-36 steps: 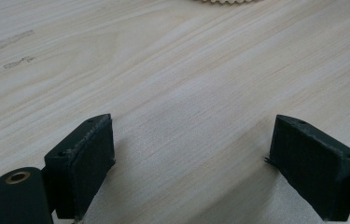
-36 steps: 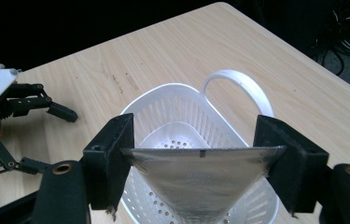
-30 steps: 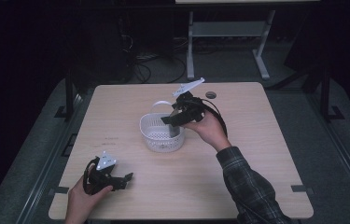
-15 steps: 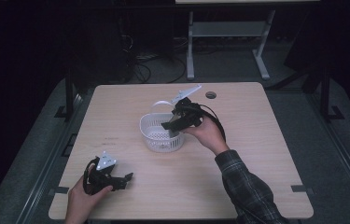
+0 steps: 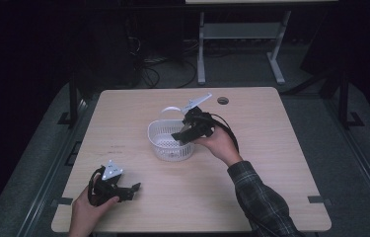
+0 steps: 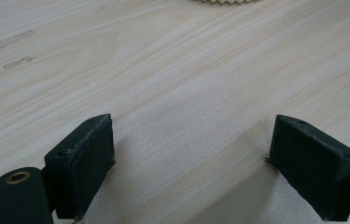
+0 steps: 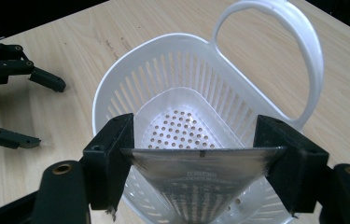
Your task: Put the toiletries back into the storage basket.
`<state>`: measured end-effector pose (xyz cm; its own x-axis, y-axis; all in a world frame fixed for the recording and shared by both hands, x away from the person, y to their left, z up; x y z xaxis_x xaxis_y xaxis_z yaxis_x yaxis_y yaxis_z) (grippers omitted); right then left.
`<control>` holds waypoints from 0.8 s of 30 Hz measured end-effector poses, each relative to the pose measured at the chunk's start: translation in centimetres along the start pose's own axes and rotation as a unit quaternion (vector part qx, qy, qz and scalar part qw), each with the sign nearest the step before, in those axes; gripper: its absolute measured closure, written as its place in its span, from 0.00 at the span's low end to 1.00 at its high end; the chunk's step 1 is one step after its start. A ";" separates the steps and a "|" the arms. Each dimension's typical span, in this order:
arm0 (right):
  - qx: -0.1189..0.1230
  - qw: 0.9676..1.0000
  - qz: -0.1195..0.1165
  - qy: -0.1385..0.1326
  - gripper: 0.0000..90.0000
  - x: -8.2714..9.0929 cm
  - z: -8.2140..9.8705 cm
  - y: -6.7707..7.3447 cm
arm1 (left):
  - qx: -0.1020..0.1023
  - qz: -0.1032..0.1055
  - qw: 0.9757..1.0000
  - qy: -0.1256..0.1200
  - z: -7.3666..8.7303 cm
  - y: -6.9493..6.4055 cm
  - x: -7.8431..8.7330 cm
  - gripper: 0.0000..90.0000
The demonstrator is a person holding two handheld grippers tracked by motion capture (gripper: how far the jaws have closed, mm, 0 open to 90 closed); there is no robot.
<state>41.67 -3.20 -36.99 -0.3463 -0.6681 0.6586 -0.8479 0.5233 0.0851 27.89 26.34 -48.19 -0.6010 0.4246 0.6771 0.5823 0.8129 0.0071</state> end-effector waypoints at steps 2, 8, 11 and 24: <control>-0.001 1.000 0.000 0.000 0.33 0.0 0.0 0.0 | 0.000 0.000 1.000 0.000 0.0 0.0 0.0 0.14; -0.003 1.000 -0.002 -0.001 0.32 0.1 0.1 -0.1 | 0.000 0.000 1.000 0.000 0.0 0.0 0.0 0.14; -0.008 1.000 -0.007 -0.008 0.27 0.2 0.1 -0.2 | 0.000 0.000 1.000 0.000 0.0 0.0 0.0 0.14; -0.020 0.999 -0.003 -0.033 0.17 3.3 1.0 -0.2 | -0.001 0.000 1.000 0.001 0.0 0.0 0.0 0.14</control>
<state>40.31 -6.05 -35.62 -0.3671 -0.7041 0.6079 -0.8343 0.5382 0.1195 27.89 26.34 -48.17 -0.6001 0.4234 0.6787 0.5830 0.8124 0.0085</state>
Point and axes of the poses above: each handheld gripper's, and its own axes: x roughly backward along the jaws, z roughly out of its underside, y roughly to its left, the point moved 1 cm from there along -x, roughly forward along the jaws, and after that the axes turned 1 degree about -y, right-handed, at the moved point
